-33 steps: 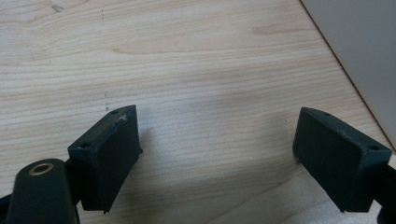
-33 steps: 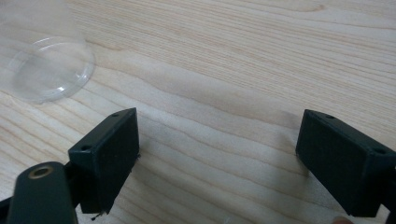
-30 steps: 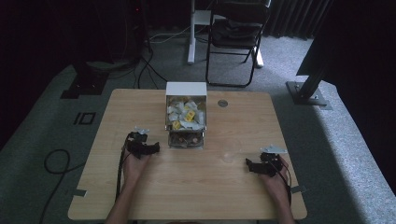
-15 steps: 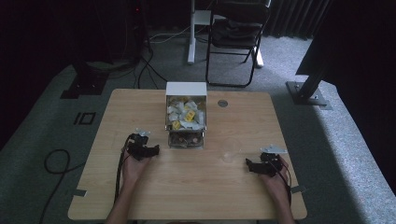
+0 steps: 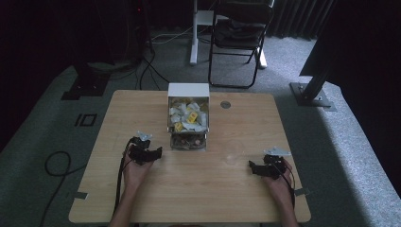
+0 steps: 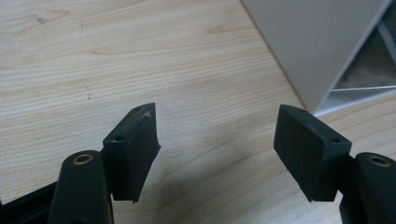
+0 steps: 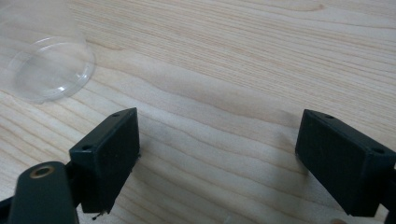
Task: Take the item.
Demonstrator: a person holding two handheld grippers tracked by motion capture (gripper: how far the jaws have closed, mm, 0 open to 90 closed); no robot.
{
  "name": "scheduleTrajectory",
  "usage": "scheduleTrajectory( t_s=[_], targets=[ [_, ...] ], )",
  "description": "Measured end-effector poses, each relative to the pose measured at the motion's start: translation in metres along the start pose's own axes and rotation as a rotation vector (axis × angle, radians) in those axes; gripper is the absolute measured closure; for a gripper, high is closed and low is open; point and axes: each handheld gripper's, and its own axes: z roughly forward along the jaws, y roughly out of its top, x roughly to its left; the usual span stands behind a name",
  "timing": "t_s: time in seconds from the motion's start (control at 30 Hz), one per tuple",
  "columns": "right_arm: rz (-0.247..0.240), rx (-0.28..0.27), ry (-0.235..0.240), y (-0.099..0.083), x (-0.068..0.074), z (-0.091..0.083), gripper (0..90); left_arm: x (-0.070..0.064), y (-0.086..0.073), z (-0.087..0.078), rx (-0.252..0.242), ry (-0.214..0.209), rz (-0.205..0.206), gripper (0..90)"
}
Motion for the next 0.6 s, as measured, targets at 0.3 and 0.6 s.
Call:
scheduleTrajectory(
  t_s=[0.3, 0.6],
  targets=[
    [0.000, 0.000, 0.000, 0.000, 0.000, 0.000, 13.4, -0.008, 0.000, -0.015, -0.038, -0.028, 0.023, 33.0],
    [-0.001, -0.001, 0.000, 0.000, 0.000, 0.000, 13.4, -0.022, 0.003, -0.028, -0.081, -0.079, 0.058, 33.0]
  ],
)
